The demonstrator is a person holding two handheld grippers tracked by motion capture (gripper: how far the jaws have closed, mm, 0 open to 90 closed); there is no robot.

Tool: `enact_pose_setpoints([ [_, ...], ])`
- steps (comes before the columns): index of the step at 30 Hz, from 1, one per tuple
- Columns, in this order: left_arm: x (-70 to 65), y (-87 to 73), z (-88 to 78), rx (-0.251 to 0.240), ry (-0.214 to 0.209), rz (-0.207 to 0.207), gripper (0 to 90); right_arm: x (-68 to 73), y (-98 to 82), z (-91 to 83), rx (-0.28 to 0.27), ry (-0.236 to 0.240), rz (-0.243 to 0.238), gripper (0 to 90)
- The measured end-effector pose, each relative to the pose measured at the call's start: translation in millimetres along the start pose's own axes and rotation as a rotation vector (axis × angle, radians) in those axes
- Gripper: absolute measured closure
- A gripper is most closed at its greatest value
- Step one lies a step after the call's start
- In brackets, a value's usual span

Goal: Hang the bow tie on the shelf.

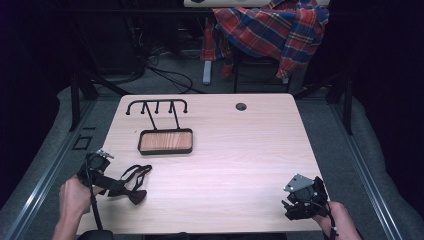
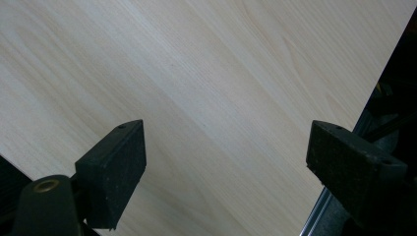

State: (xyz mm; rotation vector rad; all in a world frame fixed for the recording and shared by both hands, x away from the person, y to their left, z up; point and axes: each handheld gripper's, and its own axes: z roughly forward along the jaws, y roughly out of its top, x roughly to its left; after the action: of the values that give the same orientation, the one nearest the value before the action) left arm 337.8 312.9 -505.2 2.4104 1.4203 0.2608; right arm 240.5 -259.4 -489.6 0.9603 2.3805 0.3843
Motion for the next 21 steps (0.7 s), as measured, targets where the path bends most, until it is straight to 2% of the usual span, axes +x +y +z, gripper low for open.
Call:
enact_pose_setpoints([
  [9,-0.3,1.5,1.7,0.013,0.022,0.004,7.6,0.3,0.5,0.2,0.008,-0.006,-0.007,14.9],
  [12,-0.7,3.0,3.0,0.017,0.027,0.017,7.7,1.1,1.1,1.1,0.017,-0.003,-0.012,14.9],
  [16,-1.3,4.7,4.5,0.02,0.031,0.011,7.7,2.3,1.0,1.0,0.021,-0.013,-0.018,14.9],
  [21,0.3,7.9,4.1,0.0,0.038,0.004,8.5,3.1,2.5,2.0,0.035,-0.013,-0.027,14.9],
])
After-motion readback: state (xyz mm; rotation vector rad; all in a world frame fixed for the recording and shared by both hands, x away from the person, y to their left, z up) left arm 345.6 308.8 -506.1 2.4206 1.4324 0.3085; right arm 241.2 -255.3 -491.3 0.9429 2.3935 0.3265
